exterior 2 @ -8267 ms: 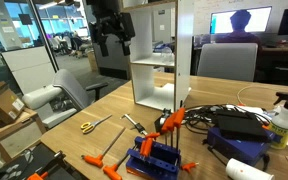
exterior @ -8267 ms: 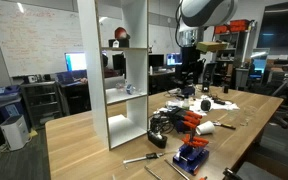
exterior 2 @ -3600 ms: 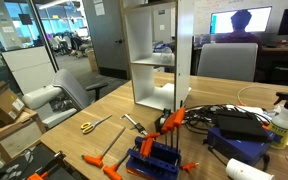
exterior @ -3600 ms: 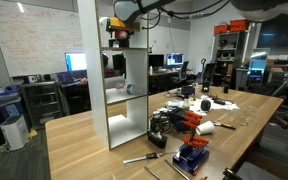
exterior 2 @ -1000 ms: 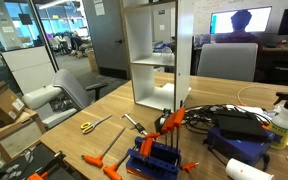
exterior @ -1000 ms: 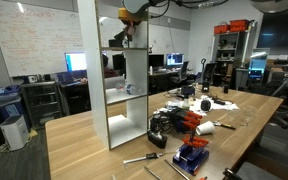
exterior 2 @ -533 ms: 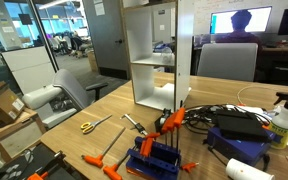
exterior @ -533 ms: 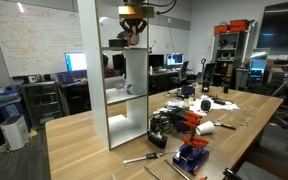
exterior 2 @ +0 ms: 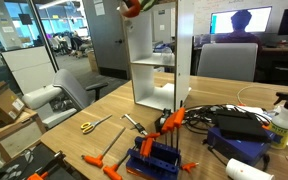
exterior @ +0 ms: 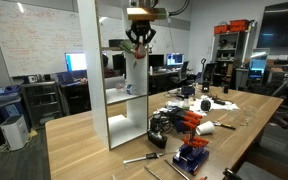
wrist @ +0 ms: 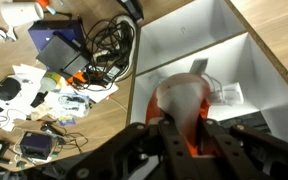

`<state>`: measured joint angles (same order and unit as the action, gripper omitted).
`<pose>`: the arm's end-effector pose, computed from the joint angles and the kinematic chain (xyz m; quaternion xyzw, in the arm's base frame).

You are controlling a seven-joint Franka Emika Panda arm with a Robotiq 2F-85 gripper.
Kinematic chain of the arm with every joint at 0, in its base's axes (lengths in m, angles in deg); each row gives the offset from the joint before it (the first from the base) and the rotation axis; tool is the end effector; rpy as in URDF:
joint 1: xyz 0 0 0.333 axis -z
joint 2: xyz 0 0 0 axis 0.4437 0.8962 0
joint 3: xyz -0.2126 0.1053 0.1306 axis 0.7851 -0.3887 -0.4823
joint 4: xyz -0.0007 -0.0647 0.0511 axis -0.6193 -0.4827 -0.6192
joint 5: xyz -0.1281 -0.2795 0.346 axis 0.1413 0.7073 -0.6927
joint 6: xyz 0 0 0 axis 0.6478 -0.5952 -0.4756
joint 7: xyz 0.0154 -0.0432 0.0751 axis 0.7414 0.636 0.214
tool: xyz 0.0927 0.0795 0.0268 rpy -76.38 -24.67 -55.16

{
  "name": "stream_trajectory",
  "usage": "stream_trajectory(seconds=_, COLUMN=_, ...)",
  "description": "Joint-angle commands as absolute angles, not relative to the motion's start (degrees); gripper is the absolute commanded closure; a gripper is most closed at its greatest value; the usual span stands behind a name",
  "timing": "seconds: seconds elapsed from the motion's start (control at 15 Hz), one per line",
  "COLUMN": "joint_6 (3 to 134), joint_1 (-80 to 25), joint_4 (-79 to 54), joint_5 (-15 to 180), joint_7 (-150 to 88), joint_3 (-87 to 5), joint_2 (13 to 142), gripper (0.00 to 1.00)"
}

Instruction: Remove the toy from the shelf and put it on the table.

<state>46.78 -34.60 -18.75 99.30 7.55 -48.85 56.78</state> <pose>0.6363 0.1100 0.5689 0.9480 -0.2204 0.2164 0.0773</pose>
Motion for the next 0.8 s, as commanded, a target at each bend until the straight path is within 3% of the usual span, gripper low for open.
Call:
stream_trajectory(seconds=0.0, joint_6=49.5, joint_1=-32.9, joint_4=-25.0, joint_5=93.2, joint_7=2.4, joint_3=-49.2, joint_2=55.0, gripper=0.94)
stream_trajectory(seconds=0.73, joint_6=57.9, joint_1=-30.7, joint_4=-31.0, joint_5=80.5, joint_7=-10.3, joint_3=-48.2, joint_2=69.9, gripper=0.94)
